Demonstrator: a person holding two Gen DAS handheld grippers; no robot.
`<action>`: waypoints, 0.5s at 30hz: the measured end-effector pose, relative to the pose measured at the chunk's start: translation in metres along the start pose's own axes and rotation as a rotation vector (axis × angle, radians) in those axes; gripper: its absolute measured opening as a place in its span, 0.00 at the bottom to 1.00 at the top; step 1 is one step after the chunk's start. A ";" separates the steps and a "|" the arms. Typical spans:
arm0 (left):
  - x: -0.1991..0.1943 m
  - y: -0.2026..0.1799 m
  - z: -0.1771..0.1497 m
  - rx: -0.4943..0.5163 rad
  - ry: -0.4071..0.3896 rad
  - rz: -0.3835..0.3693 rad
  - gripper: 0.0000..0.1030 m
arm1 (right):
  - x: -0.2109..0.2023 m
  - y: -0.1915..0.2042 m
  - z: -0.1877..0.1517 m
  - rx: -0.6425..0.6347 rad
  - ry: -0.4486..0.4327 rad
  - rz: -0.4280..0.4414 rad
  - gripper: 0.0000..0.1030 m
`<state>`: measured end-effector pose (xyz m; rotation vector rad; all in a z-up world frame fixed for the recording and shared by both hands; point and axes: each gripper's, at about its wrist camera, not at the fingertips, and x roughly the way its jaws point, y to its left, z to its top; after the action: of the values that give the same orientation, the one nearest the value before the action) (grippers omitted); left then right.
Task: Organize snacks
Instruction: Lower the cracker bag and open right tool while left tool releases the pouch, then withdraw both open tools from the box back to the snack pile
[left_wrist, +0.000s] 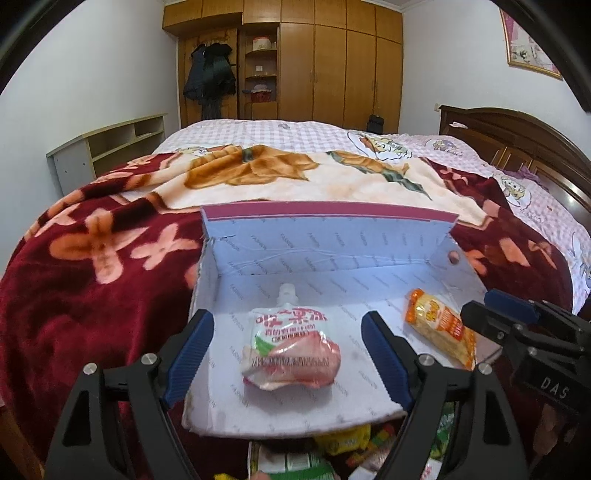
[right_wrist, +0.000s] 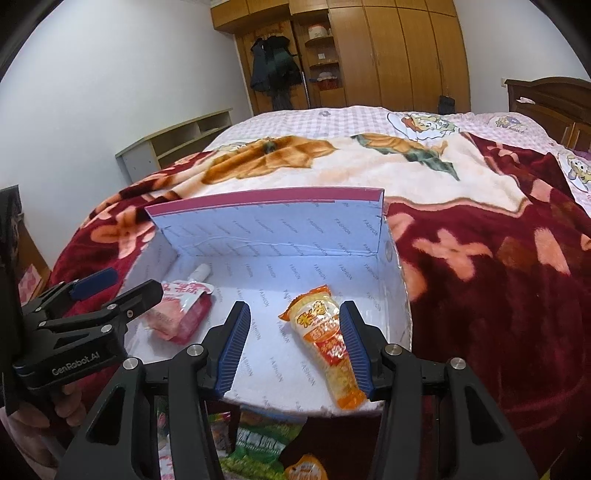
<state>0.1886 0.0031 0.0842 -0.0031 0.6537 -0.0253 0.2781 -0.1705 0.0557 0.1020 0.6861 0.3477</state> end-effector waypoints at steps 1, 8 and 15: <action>-0.003 0.000 -0.001 0.001 -0.002 0.000 0.83 | -0.003 0.001 -0.001 0.003 -0.003 0.003 0.50; -0.031 0.007 -0.011 -0.014 -0.014 0.001 0.83 | -0.024 0.012 -0.011 -0.003 -0.017 0.015 0.50; -0.051 0.013 -0.025 -0.022 -0.016 0.006 0.83 | -0.044 0.022 -0.026 -0.005 -0.026 0.016 0.50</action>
<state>0.1332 0.0169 0.0953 -0.0229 0.6383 -0.0126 0.2238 -0.1659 0.0665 0.1070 0.6587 0.3632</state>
